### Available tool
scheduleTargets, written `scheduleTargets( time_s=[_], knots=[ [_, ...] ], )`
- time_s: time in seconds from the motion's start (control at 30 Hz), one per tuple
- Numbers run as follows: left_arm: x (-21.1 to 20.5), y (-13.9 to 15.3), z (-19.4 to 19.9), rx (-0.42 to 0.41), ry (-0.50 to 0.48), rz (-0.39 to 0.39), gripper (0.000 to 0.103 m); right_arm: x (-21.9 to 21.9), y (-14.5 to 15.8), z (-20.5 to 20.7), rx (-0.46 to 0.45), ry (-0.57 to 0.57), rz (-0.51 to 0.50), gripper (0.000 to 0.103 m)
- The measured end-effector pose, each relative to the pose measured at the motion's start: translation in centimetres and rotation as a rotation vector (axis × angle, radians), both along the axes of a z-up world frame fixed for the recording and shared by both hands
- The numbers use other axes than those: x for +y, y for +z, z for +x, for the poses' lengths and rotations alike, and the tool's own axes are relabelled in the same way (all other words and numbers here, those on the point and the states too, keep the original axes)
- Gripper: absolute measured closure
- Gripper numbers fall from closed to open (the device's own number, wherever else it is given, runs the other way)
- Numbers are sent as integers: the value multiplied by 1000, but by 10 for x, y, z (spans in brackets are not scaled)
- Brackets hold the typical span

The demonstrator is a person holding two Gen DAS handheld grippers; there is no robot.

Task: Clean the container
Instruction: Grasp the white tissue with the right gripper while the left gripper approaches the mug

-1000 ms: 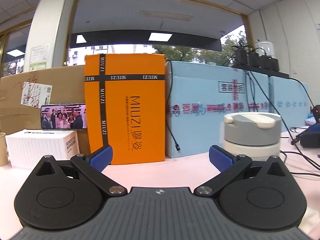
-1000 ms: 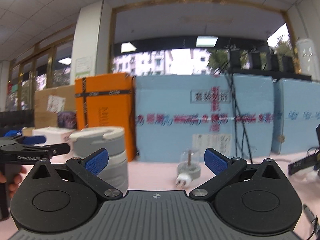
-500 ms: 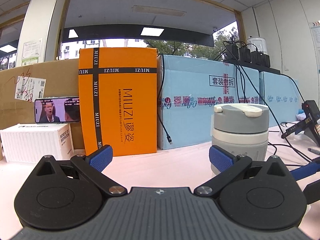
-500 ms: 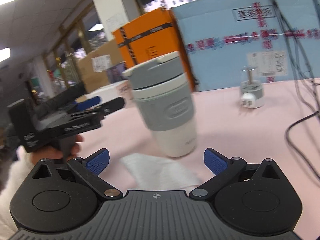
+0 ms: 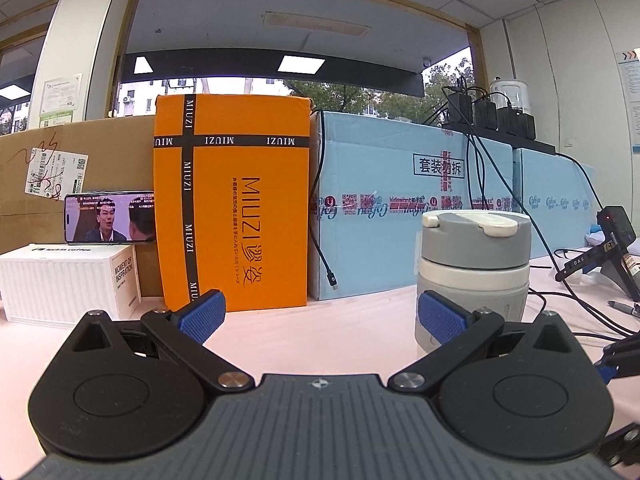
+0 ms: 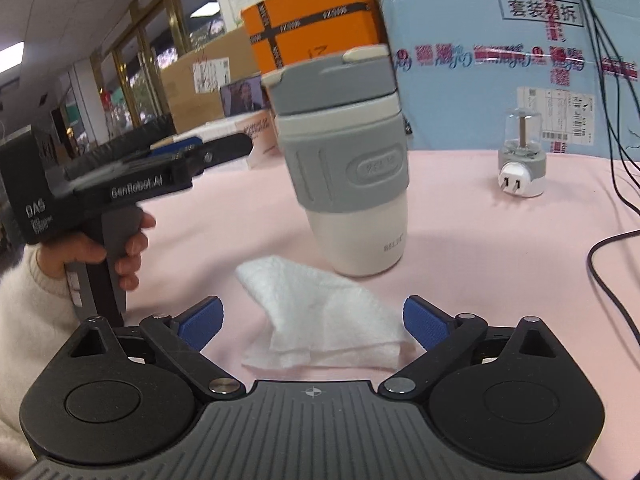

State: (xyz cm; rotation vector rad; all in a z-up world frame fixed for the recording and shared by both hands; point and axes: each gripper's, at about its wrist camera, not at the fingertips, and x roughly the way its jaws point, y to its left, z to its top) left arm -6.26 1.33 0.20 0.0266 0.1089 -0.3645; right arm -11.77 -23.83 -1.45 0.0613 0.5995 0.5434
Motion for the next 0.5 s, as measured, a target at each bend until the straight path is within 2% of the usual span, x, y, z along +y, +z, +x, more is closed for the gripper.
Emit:
scheduleTargets(
  time_s=[0.13,0.17,0.23,0.27,0.33,0.43,0.5],
  knots=[
    [-1,0,-1,-5,-17,0,0,7,-5,-2,5,25,-52,48],
    [0,0,-2,-7,-25,-2,0,7,-6,-3,2,30,-59,52],
    [-1,0,-3,-14,-44,-7,0,8,-6,-5,-4,42,-65,67],
    [-1,0,-4,-18,-51,-6,0,7,-6,-7,-5,50,-62,70],
    [-2,0,-5,-26,-68,-5,0,9,-7,-10,-21,54,-69,83],
    [-4,0,-7,-38,-95,-4,0,4,-4,-15,-55,37,-25,91],
    [-5,1,-9,-46,-113,-4,0,-5,3,-20,-91,19,47,91]
  ],
)
